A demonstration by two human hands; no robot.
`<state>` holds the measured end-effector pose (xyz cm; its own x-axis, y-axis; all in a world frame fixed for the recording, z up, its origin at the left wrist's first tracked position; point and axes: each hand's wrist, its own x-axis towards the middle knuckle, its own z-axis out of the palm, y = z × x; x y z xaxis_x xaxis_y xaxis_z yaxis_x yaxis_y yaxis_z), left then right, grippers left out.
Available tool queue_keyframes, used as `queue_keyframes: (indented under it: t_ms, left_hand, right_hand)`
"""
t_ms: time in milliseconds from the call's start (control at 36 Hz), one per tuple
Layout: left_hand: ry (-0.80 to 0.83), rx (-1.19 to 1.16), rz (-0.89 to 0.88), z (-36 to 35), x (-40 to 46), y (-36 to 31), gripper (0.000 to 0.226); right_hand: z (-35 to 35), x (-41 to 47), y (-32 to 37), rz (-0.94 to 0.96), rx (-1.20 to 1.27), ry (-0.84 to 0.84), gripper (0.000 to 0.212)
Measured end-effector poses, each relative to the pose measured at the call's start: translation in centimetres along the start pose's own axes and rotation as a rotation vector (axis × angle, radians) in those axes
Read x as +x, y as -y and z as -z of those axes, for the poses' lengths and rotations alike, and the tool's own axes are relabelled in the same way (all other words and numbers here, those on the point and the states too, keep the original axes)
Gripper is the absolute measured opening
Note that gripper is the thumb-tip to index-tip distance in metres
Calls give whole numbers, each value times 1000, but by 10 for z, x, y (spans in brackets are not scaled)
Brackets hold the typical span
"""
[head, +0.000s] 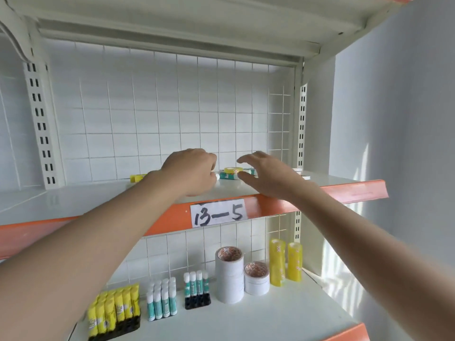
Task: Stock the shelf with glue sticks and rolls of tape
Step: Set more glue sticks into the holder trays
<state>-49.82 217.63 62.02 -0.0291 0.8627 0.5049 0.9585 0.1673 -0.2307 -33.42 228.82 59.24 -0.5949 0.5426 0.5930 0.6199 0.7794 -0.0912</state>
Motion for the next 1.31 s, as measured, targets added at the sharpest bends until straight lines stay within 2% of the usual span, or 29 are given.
queue_keyframes:
  t_ms: [167, 333, 528, 611, 694, 861, 1083, 1194, 1306]
  left_hand:
    - [134, 136, -50, -26, 60, 0, 26]
    - [351, 216, -92, -46, 102, 8, 42]
    - [452, 263, -22, -68, 125, 15, 52]
    - [503, 241, -27, -71, 129, 13, 55]
    - [476, 224, -77, -71, 131, 12, 52]
    - [418, 177, -197, -72, 133, 11, 31]
    - [404, 115, -266, -70, 127, 16, 25]
    - [271, -10, -239, -60, 121, 15, 19]
    - [145, -115, -125, -48, 112, 20, 20]
  right_hand:
    - [-14, 63, -27, 82, -189, 308, 53]
    - [-31, 101, -48, 48, -327, 436, 57]
    - [-42, 109, -55, 90, -281, 517, 56]
    - [-41, 107, -57, 105, -304, 489, 54]
    - [-39, 107, -57, 118, -275, 459, 47]
    - [-38, 106, -64, 105, -243, 441, 30]
    - [-38, 104, -66, 75, -174, 447, 31]
    - [-39, 103, -66, 79, -148, 435, 34]
    - [-39, 103, -64, 99, -161, 408, 22]
